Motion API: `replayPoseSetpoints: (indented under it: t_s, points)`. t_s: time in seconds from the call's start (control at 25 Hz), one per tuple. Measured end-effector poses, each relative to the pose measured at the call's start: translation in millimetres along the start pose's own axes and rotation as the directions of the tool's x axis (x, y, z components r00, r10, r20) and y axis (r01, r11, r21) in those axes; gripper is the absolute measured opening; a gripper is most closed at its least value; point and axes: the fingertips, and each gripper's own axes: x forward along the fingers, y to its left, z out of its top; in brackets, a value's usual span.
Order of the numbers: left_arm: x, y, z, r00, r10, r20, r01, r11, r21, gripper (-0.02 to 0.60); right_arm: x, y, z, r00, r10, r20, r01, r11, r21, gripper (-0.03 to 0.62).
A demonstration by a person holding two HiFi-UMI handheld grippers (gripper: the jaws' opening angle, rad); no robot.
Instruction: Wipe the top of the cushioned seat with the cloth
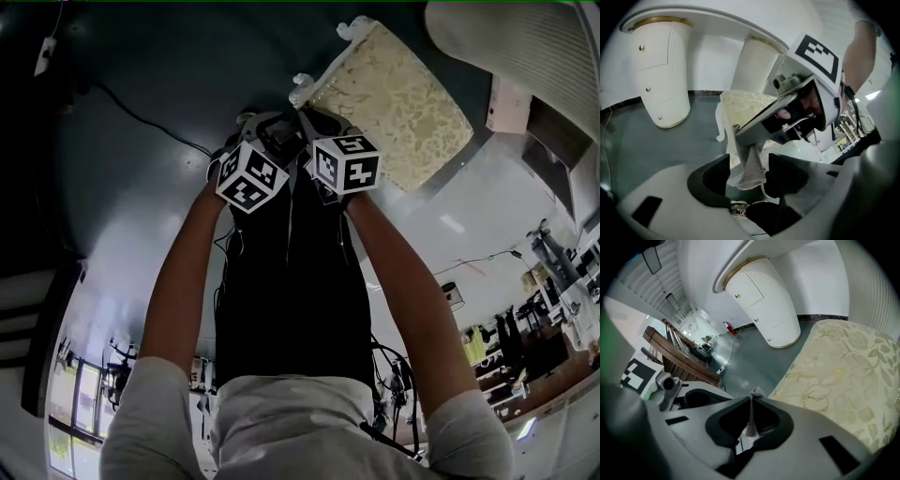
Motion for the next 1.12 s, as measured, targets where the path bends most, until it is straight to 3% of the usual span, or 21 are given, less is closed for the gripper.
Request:
replayPoseSetpoints:
  t_s: [0.08, 0.2, 0.28, 0.6, 0.92, 1.12]
  points:
    - [7, 9, -3, 0.999, 0.036, -0.024, -0.036, 0.999, 0.006, 0.255, -1, -2, 0, 1.0, 0.0, 0.008, -0.001, 1.0, 0.019, 0.018]
    - [7, 21, -1, 0.997, 0.083, -0.005, -0.083, 0.996, -0.042, 0.085, -3, -3, 1, 1.0, 0.004, 0.021, -0.005, 0.999, 0.034, 0.018]
    - [5, 24, 3, 0.995, 0.098, 0.012, -0.097, 0.993, -0.066, 0.05, -4, -3, 2, 1.0, 0.009, 0.028, -0.01, 0.999, 0.036, 0.018]
    - [16, 9, 11, 0.997, 0.08, 0.017, -0.079, 0.996, -0.04, 0.038, -5, -5, 3, 0.998, 0.032, 0.047, -0.034, 0.998, 0.055, 0.018]
    - [26, 12, 7, 0.998, 0.068, -0.004, -0.068, 0.986, -0.152, 0.038, -9, 2, -3, 0.991, 0.134, -0.011, -0.134, 0.991, 0.007, 0.021]
    - [28, 23, -1, 0.993, 0.112, -0.035, -0.117, 0.948, -0.295, 0.038, -25, -4, -9, 0.992, 0.115, -0.048, -0.121, 0.981, -0.15, 0.089]
